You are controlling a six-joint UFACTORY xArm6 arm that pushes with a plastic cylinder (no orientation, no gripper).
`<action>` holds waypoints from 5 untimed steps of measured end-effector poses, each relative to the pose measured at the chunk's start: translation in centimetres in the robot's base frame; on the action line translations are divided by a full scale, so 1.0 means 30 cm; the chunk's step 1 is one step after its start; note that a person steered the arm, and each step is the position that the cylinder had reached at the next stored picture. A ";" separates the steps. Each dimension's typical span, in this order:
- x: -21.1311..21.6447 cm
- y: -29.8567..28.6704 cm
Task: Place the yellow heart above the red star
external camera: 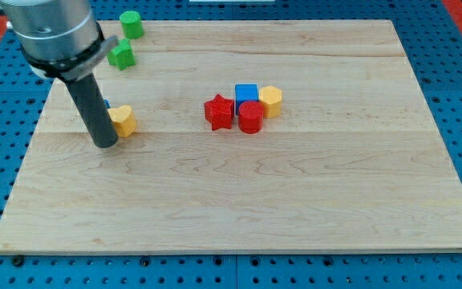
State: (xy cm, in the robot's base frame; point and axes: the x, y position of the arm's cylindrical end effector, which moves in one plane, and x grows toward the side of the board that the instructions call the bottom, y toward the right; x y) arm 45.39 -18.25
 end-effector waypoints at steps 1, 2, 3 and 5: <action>-0.131 0.056; -0.210 0.168; -0.190 0.176; -0.326 0.128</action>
State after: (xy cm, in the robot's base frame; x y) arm 35.61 -14.40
